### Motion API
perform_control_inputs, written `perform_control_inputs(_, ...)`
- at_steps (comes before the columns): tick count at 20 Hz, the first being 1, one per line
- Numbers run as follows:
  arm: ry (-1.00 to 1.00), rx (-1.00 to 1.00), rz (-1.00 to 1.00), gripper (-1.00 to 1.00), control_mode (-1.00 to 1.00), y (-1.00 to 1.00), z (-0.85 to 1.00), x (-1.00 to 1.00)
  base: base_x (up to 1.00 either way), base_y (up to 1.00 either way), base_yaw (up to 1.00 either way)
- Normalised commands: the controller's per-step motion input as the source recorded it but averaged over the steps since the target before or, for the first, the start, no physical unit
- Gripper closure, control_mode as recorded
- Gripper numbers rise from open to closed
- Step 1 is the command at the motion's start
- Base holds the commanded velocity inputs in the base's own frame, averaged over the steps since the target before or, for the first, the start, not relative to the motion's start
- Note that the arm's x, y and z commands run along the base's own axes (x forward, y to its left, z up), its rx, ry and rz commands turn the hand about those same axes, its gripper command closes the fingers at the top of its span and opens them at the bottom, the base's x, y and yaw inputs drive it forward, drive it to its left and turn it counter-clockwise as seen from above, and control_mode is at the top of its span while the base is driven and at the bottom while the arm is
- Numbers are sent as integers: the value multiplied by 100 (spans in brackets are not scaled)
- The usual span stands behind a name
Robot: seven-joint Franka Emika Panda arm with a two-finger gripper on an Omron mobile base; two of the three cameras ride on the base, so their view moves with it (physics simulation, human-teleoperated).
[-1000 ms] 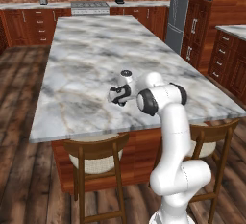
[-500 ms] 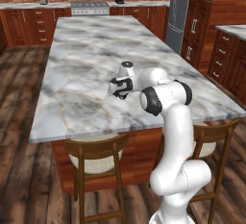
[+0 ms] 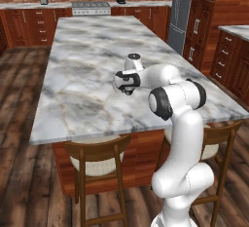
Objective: Stack the yogurt containers by placing the smaller containers on top of the larger containers.
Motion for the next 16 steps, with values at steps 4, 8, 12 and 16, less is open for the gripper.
perform_control_inputs(4,0,0,-4,100,-100,-28,37,-23,0,0,0)
perform_control_inputs(8,1,0,-6,100,-100,-35,41,-9,0,0,0)
perform_control_inputs(12,1,0,-5,100,-100,-41,44,-2,0,0,0)
perform_control_inputs(16,5,0,-5,100,-100,-51,40,0,0,0,0)
